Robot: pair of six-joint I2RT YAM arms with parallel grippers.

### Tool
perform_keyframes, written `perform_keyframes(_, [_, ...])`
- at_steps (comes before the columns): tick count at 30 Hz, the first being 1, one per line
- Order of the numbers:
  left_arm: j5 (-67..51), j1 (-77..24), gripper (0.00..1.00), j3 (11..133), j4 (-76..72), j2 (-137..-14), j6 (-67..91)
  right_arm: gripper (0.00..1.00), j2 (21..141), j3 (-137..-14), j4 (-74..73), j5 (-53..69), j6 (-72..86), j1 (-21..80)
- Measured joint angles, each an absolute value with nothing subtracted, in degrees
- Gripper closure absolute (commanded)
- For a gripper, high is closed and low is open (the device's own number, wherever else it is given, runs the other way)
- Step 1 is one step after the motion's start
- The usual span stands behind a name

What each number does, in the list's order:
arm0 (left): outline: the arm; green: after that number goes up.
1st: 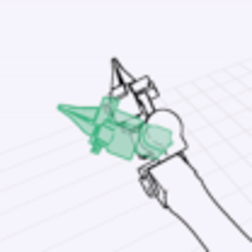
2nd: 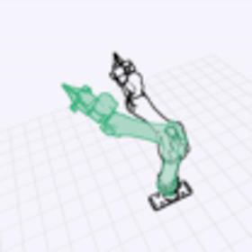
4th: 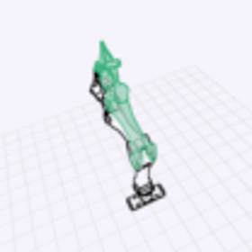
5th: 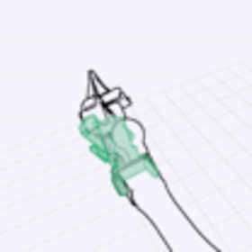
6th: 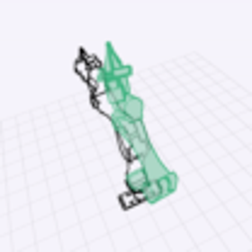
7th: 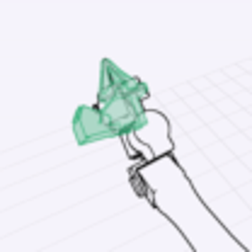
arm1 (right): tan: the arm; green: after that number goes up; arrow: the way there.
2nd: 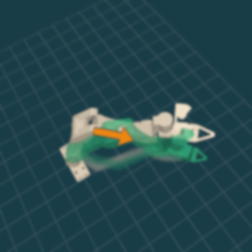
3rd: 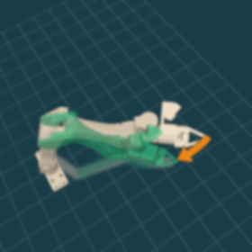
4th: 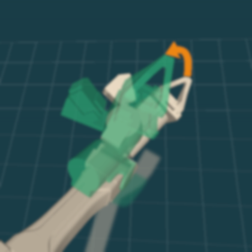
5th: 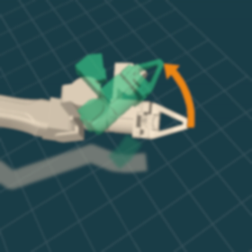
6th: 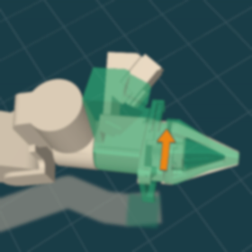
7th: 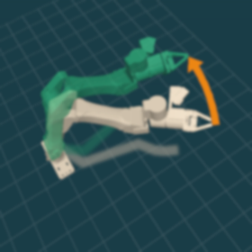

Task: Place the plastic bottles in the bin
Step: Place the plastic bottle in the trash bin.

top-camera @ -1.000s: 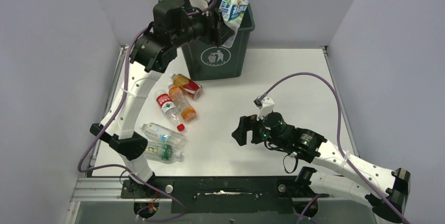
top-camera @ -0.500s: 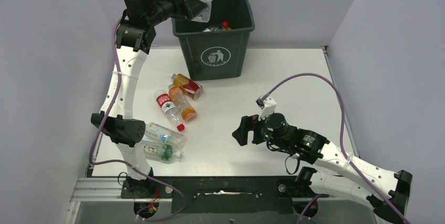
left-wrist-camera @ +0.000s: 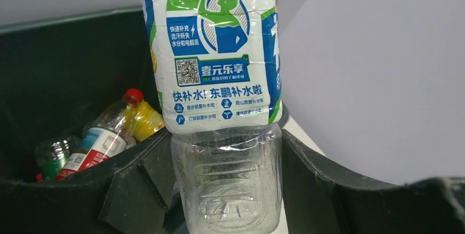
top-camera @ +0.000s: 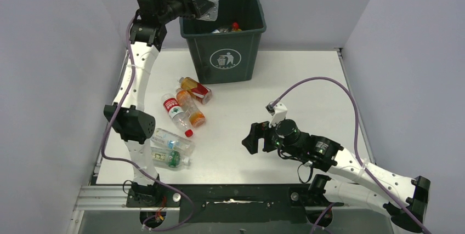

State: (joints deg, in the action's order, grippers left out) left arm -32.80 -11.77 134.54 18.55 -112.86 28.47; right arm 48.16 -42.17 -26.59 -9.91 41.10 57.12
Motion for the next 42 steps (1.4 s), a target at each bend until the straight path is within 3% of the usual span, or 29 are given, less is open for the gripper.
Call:
perform_keyframes(2, [-32.42,-11.46,0.47,134.69,18.63,-115.07,28.05,0.02,48.16,-42.17,-26.81,-9.98,41.23,57.30])
perform_keyframes(5, [-31.68,-11.00,0.20,134.93,19.22,-117.60,27.81,0.02,48.14,-42.17,-27.09,-10.13,41.32,57.49])
perform_keyframes(6, [-31.55,-10.76,0.16,135.37,19.75,-118.45,27.66,0.02,48.14,-42.17,-27.11,-10.13,41.39,57.49])
perform_keyframes(20, [-30.15,-8.19,0.15,134.32,23.75,-115.81,28.18,0.02,50.17,-42.17,-26.59,-10.33,41.41,57.84])
perform_keyframes(35, [-26.83,-7.46,0.14,92.47,24.91,-74.85,31.73,0.02,64.12,-45.58,-19.94,-5.56,37.82,59.33])
perform_keyframes(42, [-22.79,-7.11,0.14,71.50,29.52,-66.35,35.03,0.05,76.60,-54.15,-15.90,-1.23,33.39,60.07])
